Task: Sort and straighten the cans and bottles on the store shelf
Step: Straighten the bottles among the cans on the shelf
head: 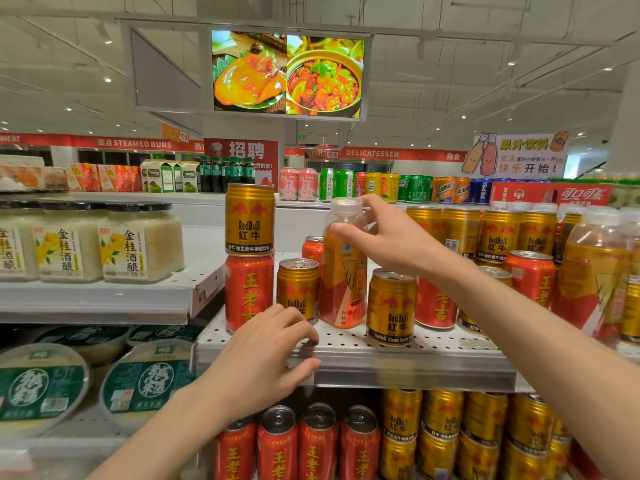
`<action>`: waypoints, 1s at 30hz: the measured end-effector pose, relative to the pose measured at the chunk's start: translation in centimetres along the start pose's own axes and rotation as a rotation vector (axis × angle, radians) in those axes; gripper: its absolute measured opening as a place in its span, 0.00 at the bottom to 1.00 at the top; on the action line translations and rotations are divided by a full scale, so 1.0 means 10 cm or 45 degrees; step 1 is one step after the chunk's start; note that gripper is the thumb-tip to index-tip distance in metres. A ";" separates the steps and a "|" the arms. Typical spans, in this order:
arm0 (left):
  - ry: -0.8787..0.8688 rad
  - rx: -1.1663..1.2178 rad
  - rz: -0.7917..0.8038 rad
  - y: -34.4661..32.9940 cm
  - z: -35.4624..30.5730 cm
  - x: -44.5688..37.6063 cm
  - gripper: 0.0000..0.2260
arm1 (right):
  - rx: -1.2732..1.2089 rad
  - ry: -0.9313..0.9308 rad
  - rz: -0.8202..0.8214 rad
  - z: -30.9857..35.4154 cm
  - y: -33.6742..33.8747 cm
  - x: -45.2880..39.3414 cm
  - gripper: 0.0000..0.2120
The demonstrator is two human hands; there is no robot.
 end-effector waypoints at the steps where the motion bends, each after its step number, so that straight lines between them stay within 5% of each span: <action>1: 0.014 0.030 0.000 -0.01 0.02 -0.01 0.16 | 0.015 -0.008 0.010 0.01 -0.01 -0.01 0.33; 17: 0.055 0.118 -0.043 -0.04 0.05 0.03 0.16 | 0.114 -0.113 0.027 -0.08 -0.05 0.11 0.38; 30: 0.121 0.647 -0.294 0.05 -0.08 0.48 0.14 | -0.182 -0.376 -0.400 -0.32 -0.03 1.71 0.26</action>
Point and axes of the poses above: each hand's wrist, its own x-axis away from the middle knuckle, its own y-axis out of the back of the hand, z = x × y, the point moved 7 cm from there along -x, towards the middle knuckle, and after that the axes turned 8 degrees about x, right-handed, at the moved point
